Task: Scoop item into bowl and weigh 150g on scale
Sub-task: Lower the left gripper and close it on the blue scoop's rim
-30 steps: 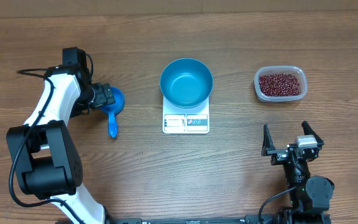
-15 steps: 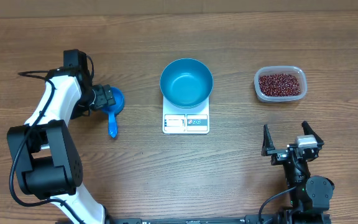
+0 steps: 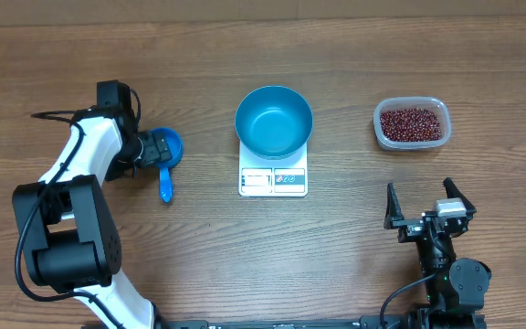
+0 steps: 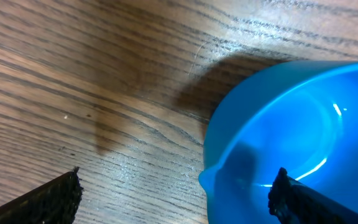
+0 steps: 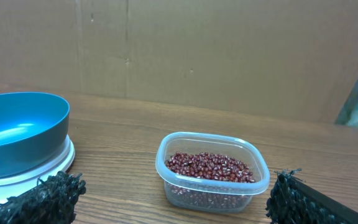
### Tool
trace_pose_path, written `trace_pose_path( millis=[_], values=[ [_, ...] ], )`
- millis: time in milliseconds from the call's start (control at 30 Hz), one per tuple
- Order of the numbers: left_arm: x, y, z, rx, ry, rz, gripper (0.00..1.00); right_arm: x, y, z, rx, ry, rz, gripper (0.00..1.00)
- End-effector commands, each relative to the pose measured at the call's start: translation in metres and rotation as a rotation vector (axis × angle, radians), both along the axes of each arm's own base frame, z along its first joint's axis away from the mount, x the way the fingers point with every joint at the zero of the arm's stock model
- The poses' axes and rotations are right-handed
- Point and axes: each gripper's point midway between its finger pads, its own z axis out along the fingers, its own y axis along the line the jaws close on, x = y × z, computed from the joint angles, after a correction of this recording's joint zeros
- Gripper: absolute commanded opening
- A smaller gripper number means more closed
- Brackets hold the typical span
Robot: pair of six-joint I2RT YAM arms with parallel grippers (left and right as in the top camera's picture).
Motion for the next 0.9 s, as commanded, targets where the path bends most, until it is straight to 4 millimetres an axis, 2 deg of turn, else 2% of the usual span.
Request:
trace_pose_path(
  millis=[0, 867],
  values=[
    [-0.0063, -0.0001, -0.0108, -0.011, 0.02, 0.015, 1.0, 0.0, 0.0001, -0.002, -0.005, -0.003, 0.002, 1.0],
    [0.0023, 0.0011, -0.0133, -0.006, -0.024, 0.014, 0.99, 0.0, 0.0001, -0.002, -0.005, -0.003, 0.002, 1.0]
  ],
)
